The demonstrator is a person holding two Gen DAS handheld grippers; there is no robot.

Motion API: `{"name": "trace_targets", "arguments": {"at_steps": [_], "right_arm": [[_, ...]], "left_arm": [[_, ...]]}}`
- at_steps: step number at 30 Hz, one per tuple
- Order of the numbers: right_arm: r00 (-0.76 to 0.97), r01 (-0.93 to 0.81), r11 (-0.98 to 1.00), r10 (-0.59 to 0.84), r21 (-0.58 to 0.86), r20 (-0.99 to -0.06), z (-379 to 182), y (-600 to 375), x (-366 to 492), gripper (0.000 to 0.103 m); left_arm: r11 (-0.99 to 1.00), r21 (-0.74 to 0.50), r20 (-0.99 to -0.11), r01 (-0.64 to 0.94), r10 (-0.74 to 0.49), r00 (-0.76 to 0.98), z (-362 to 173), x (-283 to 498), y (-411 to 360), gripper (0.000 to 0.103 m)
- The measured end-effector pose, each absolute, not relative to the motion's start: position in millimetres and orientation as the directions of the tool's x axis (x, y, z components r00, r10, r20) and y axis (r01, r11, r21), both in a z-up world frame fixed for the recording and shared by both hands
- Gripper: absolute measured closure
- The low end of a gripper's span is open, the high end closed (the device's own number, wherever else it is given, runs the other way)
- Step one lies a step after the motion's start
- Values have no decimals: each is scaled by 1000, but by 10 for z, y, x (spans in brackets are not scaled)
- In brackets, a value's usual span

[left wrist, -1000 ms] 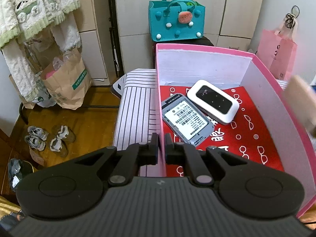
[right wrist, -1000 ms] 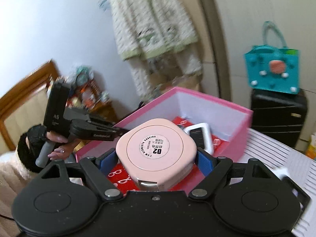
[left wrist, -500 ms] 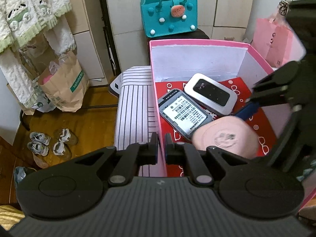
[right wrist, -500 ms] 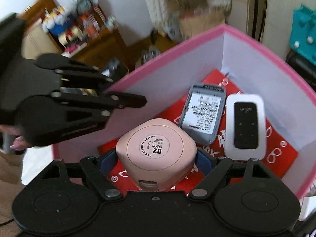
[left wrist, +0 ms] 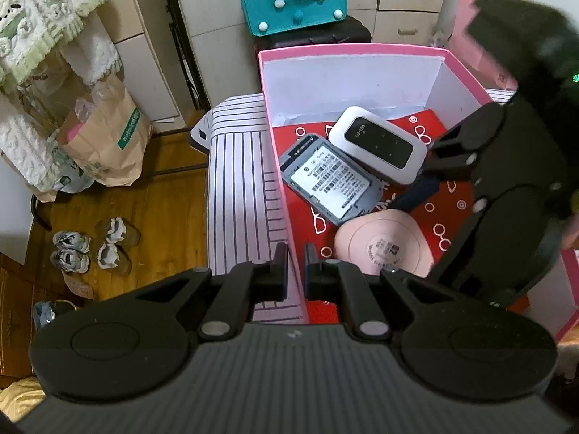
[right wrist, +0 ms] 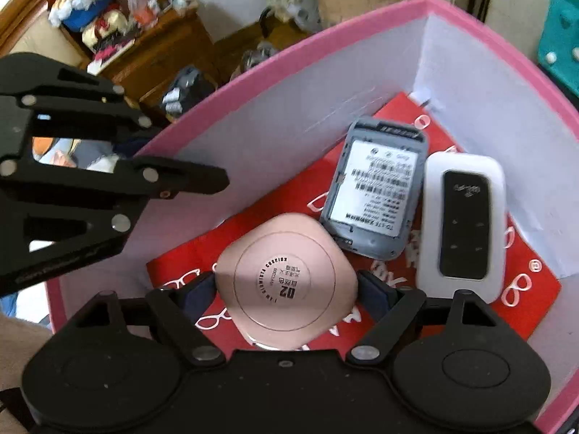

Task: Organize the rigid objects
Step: 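Lower the pink case into the box and open the right tool, then grasp the black battery with the right tool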

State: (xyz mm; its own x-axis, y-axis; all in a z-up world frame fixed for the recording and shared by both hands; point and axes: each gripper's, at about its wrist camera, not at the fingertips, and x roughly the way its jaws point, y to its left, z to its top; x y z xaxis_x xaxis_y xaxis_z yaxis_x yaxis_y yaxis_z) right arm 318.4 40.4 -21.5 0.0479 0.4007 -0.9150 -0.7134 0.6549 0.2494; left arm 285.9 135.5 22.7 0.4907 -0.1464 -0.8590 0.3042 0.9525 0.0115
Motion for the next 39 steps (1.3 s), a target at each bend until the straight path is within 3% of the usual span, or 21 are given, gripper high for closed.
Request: {"name": "trace_targets", "arguments": {"at_steps": [11,15,19,22,25,31,35,39], "right_arm": [[291,-721,657,578,223,-763,491,-342,2489,16],[491,-663,734,574,146,-655,571,-683,2174,16],[587,-596,799,502,81,-635,538,-1007,1997,18],[599,-577,816,456,40,-658,484,-1287,1920,17],[549,-528,843,431,103,-716,330,-1569,1902,18],[456,-536,833,423,137,-783,-145,-1663,1700,35],[394,-598,788,451,150,-801,-319,-1578,1622,54],[392,-588,799,416,124,-821,-425,-1522,1647,54]], "left_arm": [[955,23,-877,297,-124,464,220,2686,1337,96],[955,32,-888,296,-109,447,159,2636,1325,96],[955,39,-902,293,-92,422,130,2624,1302,96],[952,66,-898,299,-74,434,160,2573,1274,96],[949,92,-893,302,-55,446,173,2524,1245,97],[949,116,-888,294,-34,459,187,2490,1235,98],[956,97,-886,278,-45,462,190,2490,1269,98],[956,94,-887,278,-47,459,194,2488,1280,98]]}}
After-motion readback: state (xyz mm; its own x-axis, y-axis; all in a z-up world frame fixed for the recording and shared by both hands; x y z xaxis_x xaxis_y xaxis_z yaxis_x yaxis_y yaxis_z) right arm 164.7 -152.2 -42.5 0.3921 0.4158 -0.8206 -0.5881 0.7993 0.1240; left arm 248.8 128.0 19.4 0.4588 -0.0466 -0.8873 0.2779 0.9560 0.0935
